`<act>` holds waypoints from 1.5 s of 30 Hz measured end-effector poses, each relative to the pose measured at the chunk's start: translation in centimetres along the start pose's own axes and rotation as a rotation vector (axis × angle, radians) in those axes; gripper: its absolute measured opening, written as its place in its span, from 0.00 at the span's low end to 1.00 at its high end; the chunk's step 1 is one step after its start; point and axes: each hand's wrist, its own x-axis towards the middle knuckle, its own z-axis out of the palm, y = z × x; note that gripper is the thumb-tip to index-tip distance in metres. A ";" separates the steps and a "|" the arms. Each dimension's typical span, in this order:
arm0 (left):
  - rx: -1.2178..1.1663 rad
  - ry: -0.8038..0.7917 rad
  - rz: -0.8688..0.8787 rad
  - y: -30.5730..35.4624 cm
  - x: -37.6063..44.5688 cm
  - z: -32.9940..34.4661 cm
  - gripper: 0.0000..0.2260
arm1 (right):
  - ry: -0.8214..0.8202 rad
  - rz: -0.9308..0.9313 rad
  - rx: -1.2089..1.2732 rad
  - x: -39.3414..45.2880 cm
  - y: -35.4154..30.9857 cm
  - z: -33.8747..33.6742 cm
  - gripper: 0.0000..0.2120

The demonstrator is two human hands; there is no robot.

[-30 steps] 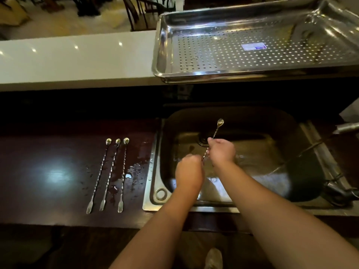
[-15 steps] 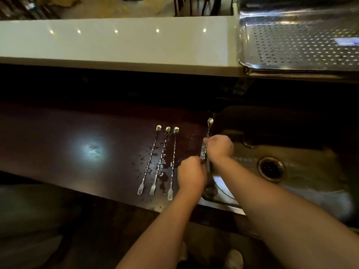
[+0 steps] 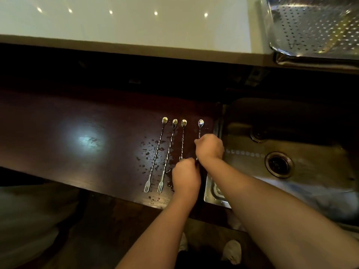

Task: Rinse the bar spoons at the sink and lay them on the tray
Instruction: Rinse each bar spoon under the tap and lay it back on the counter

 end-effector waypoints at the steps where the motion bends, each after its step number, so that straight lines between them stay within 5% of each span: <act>1: -0.001 0.001 0.001 0.0 0.1 0.0 0.09 | 0.013 -0.007 -0.014 0.0 -0.1 0.1 0.12; 15: -0.027 0.023 0.027 -0.9 -0.4 -0.4 0.10 | 0.016 0.045 0.029 0.1 -0.4 0.1 0.15; 20: -0.082 0.134 -0.002 -2.0 -0.5 -1.9 0.09 | 0.055 -0.114 0.092 -1.1 -1.7 0.3 0.12; 29: 0.133 -0.188 -0.113 -3.7 -0.2 -2.6 0.17 | -0.108 -0.045 -0.003 -1.8 -4.5 1.8 0.20; 35: 0.104 -0.232 -0.093 -3.9 0.4 -2.6 0.11 | -0.106 0.015 -0.070 -1.7 -4.9 1.8 0.03; 45: 0.117 -0.285 -0.100 -3.8 0.9 -3.2 0.08 | -0.138 0.174 0.064 -1.2 -5.0 2.1 0.07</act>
